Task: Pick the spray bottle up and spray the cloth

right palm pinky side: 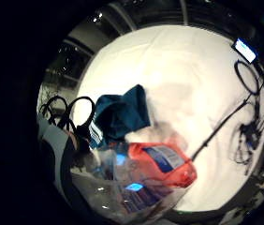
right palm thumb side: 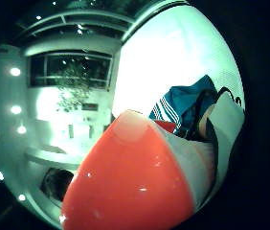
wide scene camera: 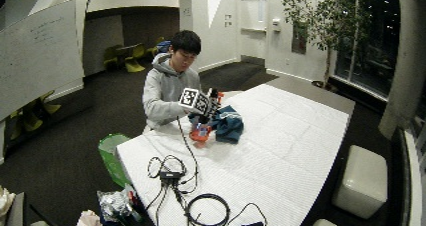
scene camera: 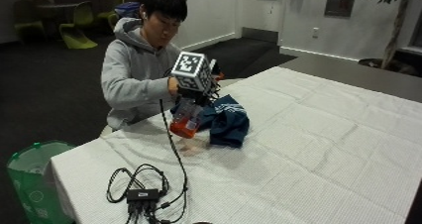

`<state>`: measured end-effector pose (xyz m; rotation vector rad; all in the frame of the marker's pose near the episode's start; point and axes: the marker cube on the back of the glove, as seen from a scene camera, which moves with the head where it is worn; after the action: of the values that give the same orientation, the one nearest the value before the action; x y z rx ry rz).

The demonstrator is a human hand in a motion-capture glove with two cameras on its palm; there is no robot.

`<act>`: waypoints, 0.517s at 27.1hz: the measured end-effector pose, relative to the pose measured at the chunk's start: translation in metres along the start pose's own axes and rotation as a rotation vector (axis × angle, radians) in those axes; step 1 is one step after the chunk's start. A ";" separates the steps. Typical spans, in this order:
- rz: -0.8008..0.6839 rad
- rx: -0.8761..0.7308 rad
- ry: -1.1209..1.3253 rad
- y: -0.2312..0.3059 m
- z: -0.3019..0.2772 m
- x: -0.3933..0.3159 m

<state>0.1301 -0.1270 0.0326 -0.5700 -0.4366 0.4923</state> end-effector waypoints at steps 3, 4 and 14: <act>-0.043 -0.150 0.229 0.001 -0.006 -0.034; -0.050 -0.188 0.295 0.001 -0.009 -0.044; 0.011 -0.359 0.641 -0.008 0.010 -0.078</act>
<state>0.0651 -0.1720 0.0258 -1.0334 0.0974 0.2175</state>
